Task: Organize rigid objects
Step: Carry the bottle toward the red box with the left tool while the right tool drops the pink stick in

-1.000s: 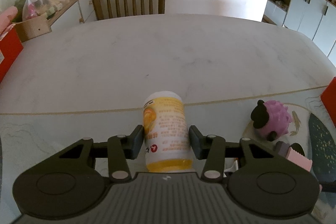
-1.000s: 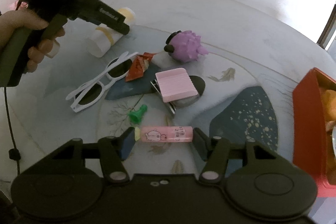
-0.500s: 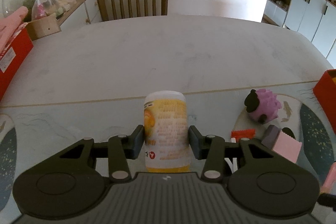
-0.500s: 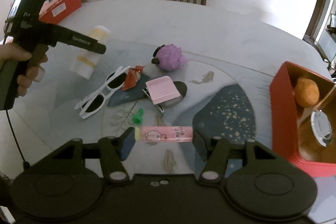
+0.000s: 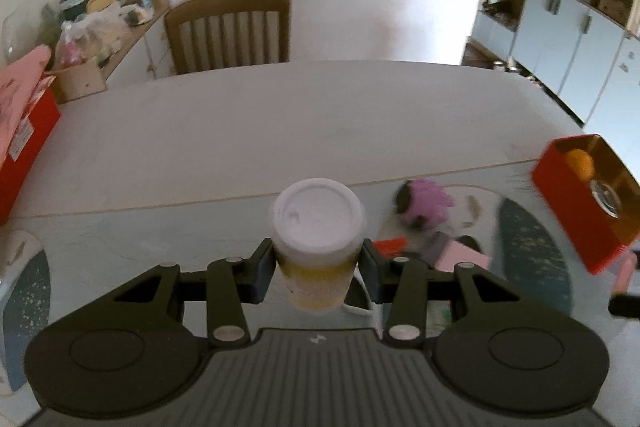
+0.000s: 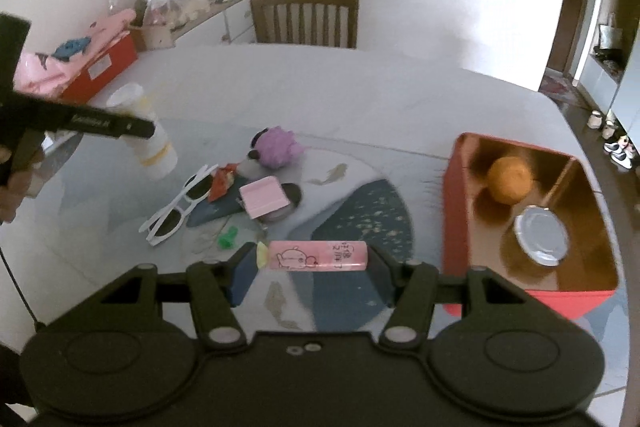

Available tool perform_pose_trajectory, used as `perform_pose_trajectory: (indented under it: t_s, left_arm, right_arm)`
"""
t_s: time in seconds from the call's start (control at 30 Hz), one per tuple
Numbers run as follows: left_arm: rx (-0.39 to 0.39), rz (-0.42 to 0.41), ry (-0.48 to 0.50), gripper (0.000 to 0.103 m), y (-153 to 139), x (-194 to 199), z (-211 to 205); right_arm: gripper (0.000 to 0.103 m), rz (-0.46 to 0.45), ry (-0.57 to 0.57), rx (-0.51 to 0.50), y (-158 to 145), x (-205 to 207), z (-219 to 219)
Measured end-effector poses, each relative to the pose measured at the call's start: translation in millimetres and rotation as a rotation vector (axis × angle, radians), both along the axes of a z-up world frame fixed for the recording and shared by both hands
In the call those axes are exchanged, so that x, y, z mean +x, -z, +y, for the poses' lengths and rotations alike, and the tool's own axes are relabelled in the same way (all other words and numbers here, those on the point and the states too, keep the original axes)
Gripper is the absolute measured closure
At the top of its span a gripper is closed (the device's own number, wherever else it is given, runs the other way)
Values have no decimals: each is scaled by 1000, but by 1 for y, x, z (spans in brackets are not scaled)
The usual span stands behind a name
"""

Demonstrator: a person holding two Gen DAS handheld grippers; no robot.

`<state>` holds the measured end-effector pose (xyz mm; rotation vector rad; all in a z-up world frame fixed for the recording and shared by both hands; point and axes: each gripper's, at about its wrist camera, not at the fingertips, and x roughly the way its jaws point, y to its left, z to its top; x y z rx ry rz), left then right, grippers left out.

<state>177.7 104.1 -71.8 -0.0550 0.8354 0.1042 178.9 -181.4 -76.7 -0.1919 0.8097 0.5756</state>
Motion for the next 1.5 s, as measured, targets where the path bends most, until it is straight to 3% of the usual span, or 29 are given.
perform_pose_trajectory:
  t_s: [0.37,0.87,1.0,1.1,1.3,1.5]
  left_arm:
    - [-19,17,139,59,-21,-2,-86]
    - [-31,48,307,59,-21,43,-245]
    - [-39,67,314,59,-16,57,-272]
    - [-3,58,295,59,-15,70,-287]
    - [-28,61,292,59,-23,89,-303]
    - [-59,141,300,59,-9,115,-323]
  right_arm:
    - [45,-37,42,1,-12,9,-67]
    - [45,-59,42,-15,-10,57,-163]
    - [45,-67,31,-23,-7,74,-182]
    - [45,-68,14,-23,-4,86,-192]
    - [45,-93,-23,-44,2,109,-195]
    - [45,-146,-117,-115,16,130,-183]
